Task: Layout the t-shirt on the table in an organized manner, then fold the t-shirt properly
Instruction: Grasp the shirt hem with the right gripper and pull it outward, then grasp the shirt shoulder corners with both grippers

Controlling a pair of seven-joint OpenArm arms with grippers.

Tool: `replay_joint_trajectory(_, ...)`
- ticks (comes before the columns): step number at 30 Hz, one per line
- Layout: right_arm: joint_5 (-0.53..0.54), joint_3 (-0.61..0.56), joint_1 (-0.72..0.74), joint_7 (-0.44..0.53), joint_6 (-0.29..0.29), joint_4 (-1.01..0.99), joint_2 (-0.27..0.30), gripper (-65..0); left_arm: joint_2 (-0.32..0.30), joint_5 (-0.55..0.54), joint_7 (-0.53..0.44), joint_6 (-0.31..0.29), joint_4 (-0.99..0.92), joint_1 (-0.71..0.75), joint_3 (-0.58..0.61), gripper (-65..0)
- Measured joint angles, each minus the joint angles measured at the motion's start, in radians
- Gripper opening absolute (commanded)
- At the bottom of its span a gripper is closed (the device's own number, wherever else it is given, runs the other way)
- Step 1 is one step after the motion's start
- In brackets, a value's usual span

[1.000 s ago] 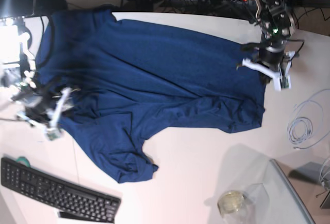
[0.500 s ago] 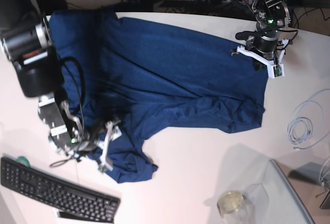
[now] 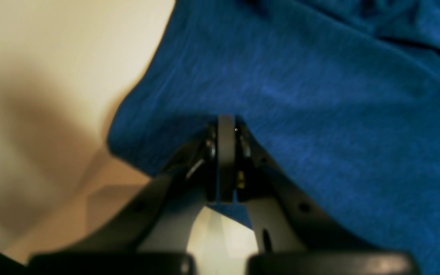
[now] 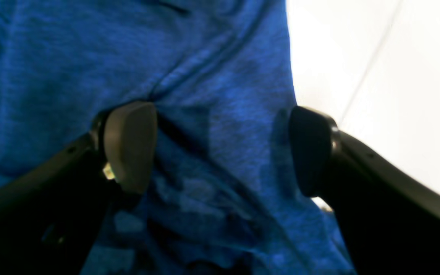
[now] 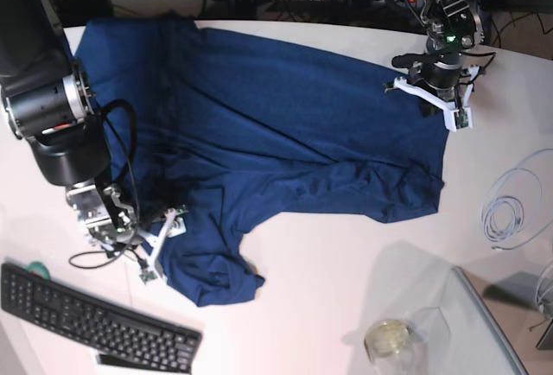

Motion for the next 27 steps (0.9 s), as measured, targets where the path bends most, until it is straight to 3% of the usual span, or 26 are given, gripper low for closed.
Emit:
replay_joint_trajectory(2,0.007,0.000,-0.011,-0.001,-0.033,0.000,0.002,-32.6,0.002,0.000,0.000,0.000,0.000,0.001,0.000,-65.0)
replay_joint_trajectory(5,0.002,0.000,-0.013,-0.002,-0.064,0.000,0.000,-65.0,0.001,0.000,0.002,0.000,0.000,0.000,0.000,-65.0)
replay_joint_trajectory(8,0.003,0.001,-0.010,-0.011,-0.067,0.012,0.003,-62.3,0.002,0.000,0.002,0.000,0.002,0.002,0.000,-65.0)
replay_joint_trajectory(14,0.007,0.001,0.031,-0.017,-0.077,0.138,0.045,-64.7,0.002,0.000,0.002,0.000,0.002,0.001,-0.001,-65.0)
replay_joint_trajectory(17,0.005,0.002,0.054,-0.013,-0.172,0.188,0.069,-64.7,0.002,0.000,0.002,0.000,0.002,0.001,-0.001,-65.0)
replay_joint_trajectory(21,0.008,0.003,0.077,-0.023,-0.221,0.222,0.109,-64.7,0.002,0.000,0.002,0.000,0.002,0.001,-0.001,-65.0)
replay_joint_trajectory(27,0.004,0.193,0.113,-0.010,-0.246,0.311,0.128,-64.1,0.002,0.000,0.002,0.000,0.002,0.001,-0.001,-65.0)
